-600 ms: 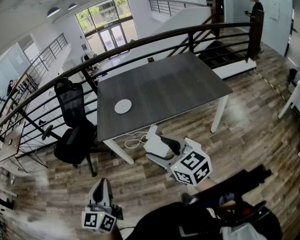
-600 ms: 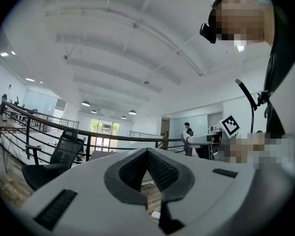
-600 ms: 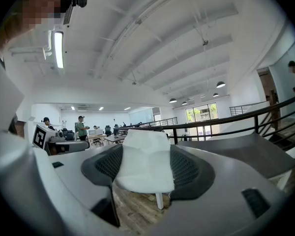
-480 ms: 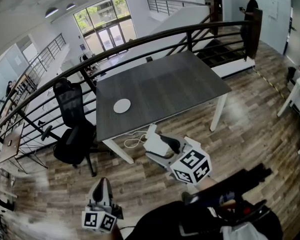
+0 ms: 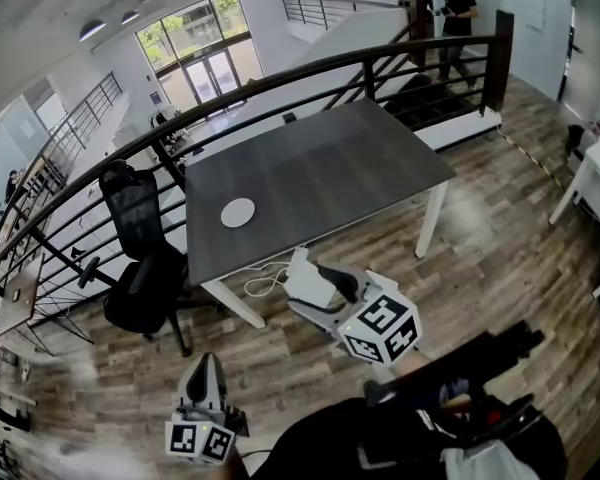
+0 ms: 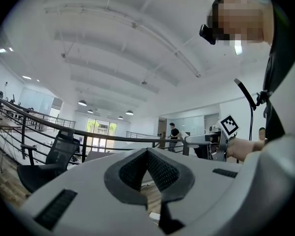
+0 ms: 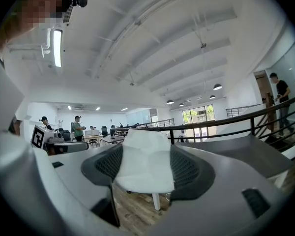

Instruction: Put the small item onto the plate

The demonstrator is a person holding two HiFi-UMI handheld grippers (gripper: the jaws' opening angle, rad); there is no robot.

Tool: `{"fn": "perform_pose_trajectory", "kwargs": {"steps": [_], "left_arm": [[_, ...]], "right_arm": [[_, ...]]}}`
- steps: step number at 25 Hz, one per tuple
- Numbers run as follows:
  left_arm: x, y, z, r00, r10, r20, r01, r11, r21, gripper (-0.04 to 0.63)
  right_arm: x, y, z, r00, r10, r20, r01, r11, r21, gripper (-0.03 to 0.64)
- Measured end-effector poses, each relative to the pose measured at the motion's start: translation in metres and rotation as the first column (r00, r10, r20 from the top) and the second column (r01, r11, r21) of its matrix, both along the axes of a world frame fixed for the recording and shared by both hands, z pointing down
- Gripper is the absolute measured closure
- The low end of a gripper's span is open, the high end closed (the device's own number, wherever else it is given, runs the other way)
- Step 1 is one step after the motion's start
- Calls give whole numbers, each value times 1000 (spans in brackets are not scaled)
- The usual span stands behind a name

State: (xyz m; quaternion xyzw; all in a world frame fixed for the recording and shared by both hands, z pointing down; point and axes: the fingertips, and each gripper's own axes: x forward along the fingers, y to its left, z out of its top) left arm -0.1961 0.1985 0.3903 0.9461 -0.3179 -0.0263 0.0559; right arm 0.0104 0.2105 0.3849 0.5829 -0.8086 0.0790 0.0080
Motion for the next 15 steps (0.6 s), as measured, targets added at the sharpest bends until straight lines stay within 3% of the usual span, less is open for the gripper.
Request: {"fn": "perform_pose_trajectory", "kwargs": {"steps": [5,15], "left_arm": [[3,0,-1,1000,3,5,-3,1000,3,591],[-29,-6,5,999,32,8,-32,999,-3,591]], "right_arm": [[3,0,-1,1000,10,8,-10,1000,4,307],[-32,-5,0,1000,28,6,-28,1000,10,307]]}}
